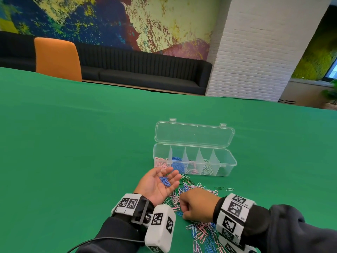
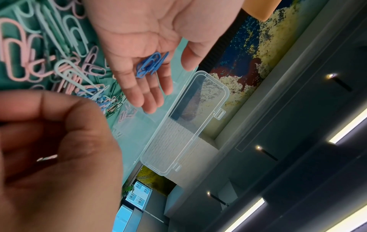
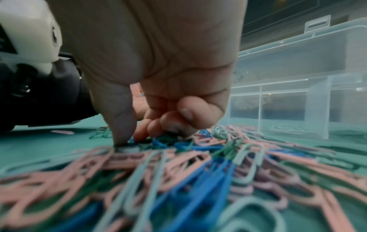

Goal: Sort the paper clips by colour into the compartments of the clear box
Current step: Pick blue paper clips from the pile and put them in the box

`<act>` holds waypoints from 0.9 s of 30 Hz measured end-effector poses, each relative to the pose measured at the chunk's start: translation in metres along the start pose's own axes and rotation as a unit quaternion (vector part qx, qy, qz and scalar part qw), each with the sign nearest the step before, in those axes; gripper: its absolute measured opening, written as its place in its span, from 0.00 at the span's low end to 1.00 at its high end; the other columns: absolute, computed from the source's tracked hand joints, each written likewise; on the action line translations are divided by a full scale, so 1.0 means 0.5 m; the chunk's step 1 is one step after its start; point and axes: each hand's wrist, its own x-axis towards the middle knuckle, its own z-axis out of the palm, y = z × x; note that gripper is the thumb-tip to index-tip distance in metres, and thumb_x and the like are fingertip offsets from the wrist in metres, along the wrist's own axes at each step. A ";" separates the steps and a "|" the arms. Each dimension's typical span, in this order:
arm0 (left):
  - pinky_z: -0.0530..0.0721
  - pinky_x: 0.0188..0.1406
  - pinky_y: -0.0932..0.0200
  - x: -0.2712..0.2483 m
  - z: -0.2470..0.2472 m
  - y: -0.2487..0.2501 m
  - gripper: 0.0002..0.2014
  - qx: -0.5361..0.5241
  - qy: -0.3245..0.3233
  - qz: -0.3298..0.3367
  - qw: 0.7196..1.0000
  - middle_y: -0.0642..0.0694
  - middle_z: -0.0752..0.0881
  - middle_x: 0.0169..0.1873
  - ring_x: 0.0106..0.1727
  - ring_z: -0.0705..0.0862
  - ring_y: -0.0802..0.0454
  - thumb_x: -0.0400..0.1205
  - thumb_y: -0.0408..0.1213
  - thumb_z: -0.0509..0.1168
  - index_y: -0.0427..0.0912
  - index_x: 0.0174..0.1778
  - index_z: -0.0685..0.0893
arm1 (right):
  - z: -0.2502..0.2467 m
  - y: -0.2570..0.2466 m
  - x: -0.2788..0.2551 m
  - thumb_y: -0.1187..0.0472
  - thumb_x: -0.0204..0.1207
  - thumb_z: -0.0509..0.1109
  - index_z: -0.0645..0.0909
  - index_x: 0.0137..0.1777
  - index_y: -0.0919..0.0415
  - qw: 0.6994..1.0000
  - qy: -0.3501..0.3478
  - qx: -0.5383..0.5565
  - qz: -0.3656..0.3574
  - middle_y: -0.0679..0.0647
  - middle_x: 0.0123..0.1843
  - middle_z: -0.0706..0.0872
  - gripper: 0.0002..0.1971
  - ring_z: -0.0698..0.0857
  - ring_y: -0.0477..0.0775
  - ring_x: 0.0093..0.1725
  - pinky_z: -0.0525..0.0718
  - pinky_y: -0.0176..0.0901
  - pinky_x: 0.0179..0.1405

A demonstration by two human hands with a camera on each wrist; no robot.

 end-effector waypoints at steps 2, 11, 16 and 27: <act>0.88 0.30 0.53 0.000 0.000 0.003 0.20 0.000 0.001 0.002 1.000 0.33 0.88 0.37 0.33 0.89 0.40 0.87 0.40 0.48 0.31 0.46 0.80 | -0.004 0.001 0.006 0.62 0.76 0.67 0.66 0.29 0.49 1.000 -0.016 -0.022 0.012 0.46 0.31 0.74 0.17 0.75 0.50 0.38 0.70 0.36 0.39; 0.88 0.31 0.51 0.000 0.002 -0.001 0.19 0.016 0.000 -0.015 1.000 0.32 0.87 0.38 0.34 0.89 0.40 0.87 0.41 0.48 0.32 0.45 0.80 | -0.099 0.028 0.009 0.62 0.77 0.67 0.75 0.36 0.53 0.972 0.142 0.185 0.020 0.46 0.31 0.77 0.09 0.74 0.43 0.31 0.75 0.33 0.34; 0.88 0.30 0.48 -0.004 0.006 0.003 0.20 -0.023 -0.012 -0.024 0.999 0.30 0.87 0.39 0.34 0.89 0.37 0.87 0.40 0.49 0.28 0.47 0.80 | -0.119 0.048 0.018 0.63 0.76 0.69 0.80 0.45 0.53 0.976 0.137 0.167 0.033 0.42 0.34 0.77 0.03 0.77 0.44 0.36 0.74 0.31 0.36; 0.89 0.27 0.51 -0.003 -0.002 0.005 0.20 -0.034 -0.002 -0.008 0.999 0.31 0.87 0.37 0.33 0.89 0.38 0.87 0.40 0.48 0.28 0.47 0.79 | -0.057 0.050 0.064 0.63 0.78 0.65 0.75 0.44 0.58 0.995 -0.005 -0.020 0.100 0.56 0.47 0.82 0.03 0.77 0.52 0.46 0.76 0.40 0.46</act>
